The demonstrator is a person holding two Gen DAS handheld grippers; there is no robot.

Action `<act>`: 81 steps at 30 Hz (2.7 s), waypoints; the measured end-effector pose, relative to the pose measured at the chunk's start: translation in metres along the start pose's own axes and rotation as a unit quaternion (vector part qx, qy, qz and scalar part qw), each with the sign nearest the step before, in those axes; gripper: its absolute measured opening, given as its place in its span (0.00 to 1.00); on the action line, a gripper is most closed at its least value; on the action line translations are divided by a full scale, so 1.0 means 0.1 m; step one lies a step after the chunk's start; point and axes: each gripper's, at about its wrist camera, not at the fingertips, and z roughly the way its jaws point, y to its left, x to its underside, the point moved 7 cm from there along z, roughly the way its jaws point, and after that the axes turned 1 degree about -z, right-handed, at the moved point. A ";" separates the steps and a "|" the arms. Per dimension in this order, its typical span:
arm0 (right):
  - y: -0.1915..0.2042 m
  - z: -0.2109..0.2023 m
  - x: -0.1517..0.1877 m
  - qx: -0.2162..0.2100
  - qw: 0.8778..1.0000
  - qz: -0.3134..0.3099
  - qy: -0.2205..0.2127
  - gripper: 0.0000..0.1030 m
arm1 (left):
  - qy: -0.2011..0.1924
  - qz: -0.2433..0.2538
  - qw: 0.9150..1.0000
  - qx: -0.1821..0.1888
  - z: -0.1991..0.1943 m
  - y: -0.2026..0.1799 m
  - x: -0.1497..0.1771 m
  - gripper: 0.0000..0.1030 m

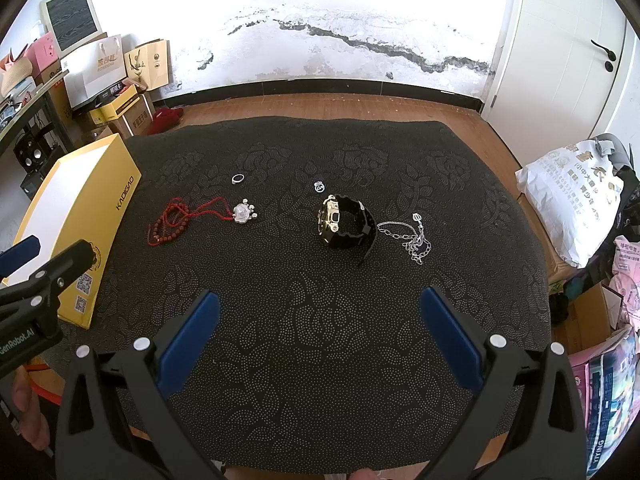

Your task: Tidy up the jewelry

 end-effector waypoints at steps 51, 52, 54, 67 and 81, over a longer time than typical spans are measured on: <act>-0.05 0.02 0.00 0.003 1.000 -0.001 -0.002 0.94 | 0.008 0.001 1.000 -0.001 0.07 -0.03 0.02 0.94; -0.04 0.03 0.00 0.003 1.000 -0.001 -0.002 0.94 | 0.010 0.002 1.000 -0.002 0.08 -0.03 0.02 0.94; -0.04 0.03 0.00 0.004 1.000 -0.002 -0.002 0.94 | 0.013 0.005 1.000 -0.005 0.11 -0.03 0.03 0.94; -0.13 0.23 -0.11 0.022 1.000 -0.001 0.000 0.94 | 0.034 0.013 0.999 -0.011 0.44 -0.02 0.02 0.94; -0.25 0.61 -0.15 0.025 0.999 -0.013 0.023 0.94 | 0.070 0.025 0.997 -0.034 1.23 0.05 -0.06 0.94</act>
